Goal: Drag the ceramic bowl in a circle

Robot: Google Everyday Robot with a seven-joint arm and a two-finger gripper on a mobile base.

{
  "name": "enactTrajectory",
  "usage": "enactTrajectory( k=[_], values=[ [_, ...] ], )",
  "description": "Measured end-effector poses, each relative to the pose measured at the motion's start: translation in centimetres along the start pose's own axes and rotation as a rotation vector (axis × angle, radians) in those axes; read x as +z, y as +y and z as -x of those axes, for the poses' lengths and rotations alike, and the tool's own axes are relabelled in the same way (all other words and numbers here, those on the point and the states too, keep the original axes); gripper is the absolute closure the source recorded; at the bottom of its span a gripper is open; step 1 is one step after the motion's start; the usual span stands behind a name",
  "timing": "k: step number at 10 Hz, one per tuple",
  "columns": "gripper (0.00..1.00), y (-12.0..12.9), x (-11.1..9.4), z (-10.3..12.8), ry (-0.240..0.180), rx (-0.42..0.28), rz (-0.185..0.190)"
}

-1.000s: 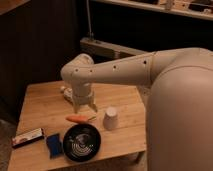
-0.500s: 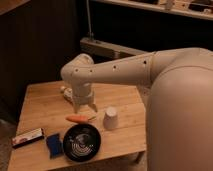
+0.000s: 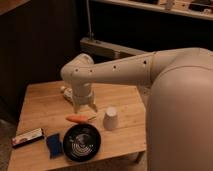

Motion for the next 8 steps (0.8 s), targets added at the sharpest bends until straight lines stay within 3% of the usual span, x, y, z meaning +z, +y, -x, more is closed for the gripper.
enactTrajectory(
  k=[4, 8],
  values=[
    [0.35, -0.1, 0.0, 0.4, 0.006, -0.018, 0.009],
    [0.35, -2.8, 1.6, 1.7, 0.053, -0.046, 0.088]
  ],
)
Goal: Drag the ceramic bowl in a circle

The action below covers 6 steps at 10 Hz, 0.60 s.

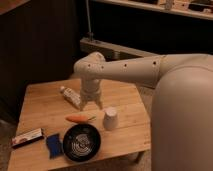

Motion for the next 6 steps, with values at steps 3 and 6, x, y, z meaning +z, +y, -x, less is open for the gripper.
enactTrajectory(
  k=[3, 6],
  values=[
    [0.35, -1.8, 1.6, -3.0, 0.059, -0.006, 0.083],
    [0.35, -1.1, 3.4, -5.6, 0.074, -0.06, 0.152]
  ],
)
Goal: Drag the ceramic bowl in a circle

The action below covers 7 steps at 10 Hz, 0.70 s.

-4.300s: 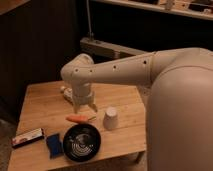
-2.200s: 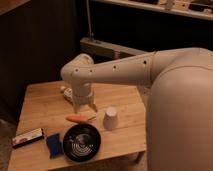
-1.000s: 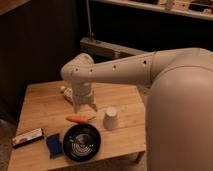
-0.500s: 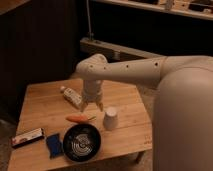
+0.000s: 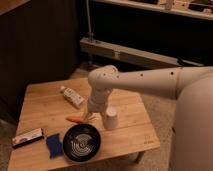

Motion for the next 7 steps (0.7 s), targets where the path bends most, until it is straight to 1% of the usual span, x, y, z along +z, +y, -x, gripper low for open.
enactTrajectory(
  k=[2, 4, 6, 7],
  values=[
    [0.35, -0.7, 2.9, -1.8, -0.01, -0.034, 0.013],
    [0.35, -0.5, 4.5, -3.0, -0.007, -0.085, -0.004],
    [0.35, -1.4, 6.5, -3.9, 0.004, -0.1, -0.018],
    [0.35, -1.4, 7.1, -4.2, 0.008, -0.104, -0.023]
  ],
)
